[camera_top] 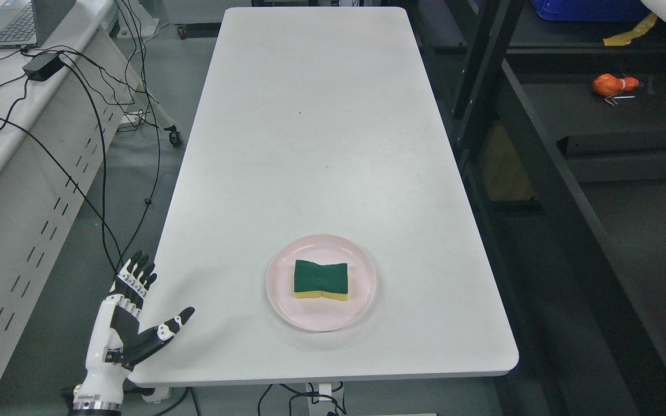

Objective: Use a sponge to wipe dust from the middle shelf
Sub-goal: 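Reach the left hand forward toward the sponge on the pink plate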

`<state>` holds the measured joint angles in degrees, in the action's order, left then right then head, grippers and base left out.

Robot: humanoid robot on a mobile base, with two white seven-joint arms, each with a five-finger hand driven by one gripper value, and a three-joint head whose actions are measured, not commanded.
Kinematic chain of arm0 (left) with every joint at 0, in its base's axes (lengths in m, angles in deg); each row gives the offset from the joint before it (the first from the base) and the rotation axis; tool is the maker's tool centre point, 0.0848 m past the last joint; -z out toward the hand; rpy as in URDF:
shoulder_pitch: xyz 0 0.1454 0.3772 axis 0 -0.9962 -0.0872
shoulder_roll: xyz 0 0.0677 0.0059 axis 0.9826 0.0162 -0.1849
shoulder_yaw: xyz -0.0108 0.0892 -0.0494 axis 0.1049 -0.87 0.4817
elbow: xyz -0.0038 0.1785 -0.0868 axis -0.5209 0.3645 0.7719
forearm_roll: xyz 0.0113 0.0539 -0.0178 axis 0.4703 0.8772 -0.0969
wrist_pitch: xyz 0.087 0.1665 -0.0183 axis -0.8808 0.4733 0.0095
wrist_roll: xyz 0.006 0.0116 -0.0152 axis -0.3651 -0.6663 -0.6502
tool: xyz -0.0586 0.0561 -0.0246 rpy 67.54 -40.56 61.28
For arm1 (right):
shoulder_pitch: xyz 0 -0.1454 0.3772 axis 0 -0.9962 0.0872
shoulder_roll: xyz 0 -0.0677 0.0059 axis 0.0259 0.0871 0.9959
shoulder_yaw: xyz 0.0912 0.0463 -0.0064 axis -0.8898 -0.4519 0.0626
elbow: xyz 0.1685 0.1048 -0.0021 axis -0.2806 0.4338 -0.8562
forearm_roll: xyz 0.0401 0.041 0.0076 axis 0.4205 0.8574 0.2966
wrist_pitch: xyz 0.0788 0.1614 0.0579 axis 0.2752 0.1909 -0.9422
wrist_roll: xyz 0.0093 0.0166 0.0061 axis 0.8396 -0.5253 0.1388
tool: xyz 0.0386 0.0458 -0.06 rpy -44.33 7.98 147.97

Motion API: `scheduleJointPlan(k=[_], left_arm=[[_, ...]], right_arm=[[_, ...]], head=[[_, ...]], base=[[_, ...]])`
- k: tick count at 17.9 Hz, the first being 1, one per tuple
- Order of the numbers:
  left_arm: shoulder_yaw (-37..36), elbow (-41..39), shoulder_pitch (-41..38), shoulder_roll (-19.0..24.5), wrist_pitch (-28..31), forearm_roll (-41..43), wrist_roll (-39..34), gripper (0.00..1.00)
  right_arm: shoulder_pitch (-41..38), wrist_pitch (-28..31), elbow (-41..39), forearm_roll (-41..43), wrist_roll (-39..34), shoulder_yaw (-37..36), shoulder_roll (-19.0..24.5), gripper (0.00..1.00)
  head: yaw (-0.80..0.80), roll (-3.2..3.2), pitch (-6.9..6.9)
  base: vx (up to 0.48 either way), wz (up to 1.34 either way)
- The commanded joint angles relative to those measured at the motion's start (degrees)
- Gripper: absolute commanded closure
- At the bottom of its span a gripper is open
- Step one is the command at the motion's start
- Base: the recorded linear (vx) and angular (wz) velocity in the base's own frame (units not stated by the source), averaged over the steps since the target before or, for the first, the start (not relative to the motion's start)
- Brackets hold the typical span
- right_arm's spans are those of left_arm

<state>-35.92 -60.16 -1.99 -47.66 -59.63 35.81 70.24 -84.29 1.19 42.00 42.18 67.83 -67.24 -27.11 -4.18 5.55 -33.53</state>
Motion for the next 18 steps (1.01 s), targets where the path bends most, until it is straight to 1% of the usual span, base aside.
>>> scheduleJointPlan(k=[1,4,6,8,10,11,13,14,15,16,17,18], left_arm=[[2.42,0.37,-0.06,1.32,0.11,0.09,0.02,0.01],[3.39,0.38,0.12,1.59,-1.29,0.09,1.06,0.02],[3.83,0.46,2.21,4.04,-4.01,0.09,6.84,0.02],[3.31,0.72,6.33,4.58,-4.29,1.92,8.80,0.02],[2.78,2.13,11.69,4.58,-4.72,11.11,9.16,0.02],[2.69,2.83,14.50,4.67,-4.73,17.51,9.51,0.03],[1.38,4.41,18.73,5.98,-5.86,28.77,12.57,0.02],[-0.89,5.81,21.27,7.55,-9.96,36.31,14.15,0.03],[-3.44,6.78,23.39,8.35,-14.26,41.78,14.34,0.03],[-6.51,7.49,25.58,8.27,-18.40,47.23,14.52,0.04],[-9.67,7.58,27.35,7.75,-20.61,51.98,14.52,0.05],[-13.79,7.49,29.02,7.48,-21.59,57.08,14.52,0.05]], right_arm=[[-0.01,-0.02,-1.00,0.00,-0.02,-0.01,-1.00,0.00],[-0.01,-0.02,-1.00,0.00,-0.02,-0.01,-1.00,0.00],[-0.01,-0.02,-1.00,0.00,-0.02,-0.01,-1.00,0.00],[-0.01,-0.02,-1.00,0.00,-0.02,-0.01,-1.00,0.00],[-0.01,-0.02,-1.00,0.00,-0.02,-0.01,-1.00,0.00],[-0.01,-0.02,-1.00,0.00,-0.02,0.07,-1.00,0.00],[-0.01,-0.02,-1.00,0.00,-0.02,-0.01,-1.00,0.00],[-0.01,-0.02,-1.00,0.00,-0.02,0.07,-1.00,0.00],[-0.01,-0.02,-1.00,0.00,-0.02,-0.01,-1.00,0.00],[-0.01,-0.02,-1.00,0.00,-0.02,-0.01,-1.00,0.00],[-0.01,-0.02,-1.00,0.00,-0.02,-0.01,-1.00,0.00],[-0.01,-0.02,-1.00,0.00,-0.02,0.07,-1.00,0.00]], head=[[0.00,0.00,0.00],[0.00,0.00,0.00],[0.00,0.00,0.00],[0.00,0.00,0.00],[0.00,0.00,0.00],[0.00,0.00,0.00],[0.00,0.00,0.00],[0.00,0.00,0.00],[0.00,0.00,0.00],[0.00,0.00,0.00],[0.00,0.00,0.00],[0.00,0.00,0.00]], base=[[0.078,0.12],[0.070,0.12],[0.057,0.05],[0.016,0.00],[0.000,0.01],[0.000,0.00],[-0.002,-0.01],[-0.005,-0.02],[0.000,0.00],[0.000,0.00],[0.000,0.00],[0.000,0.00]])
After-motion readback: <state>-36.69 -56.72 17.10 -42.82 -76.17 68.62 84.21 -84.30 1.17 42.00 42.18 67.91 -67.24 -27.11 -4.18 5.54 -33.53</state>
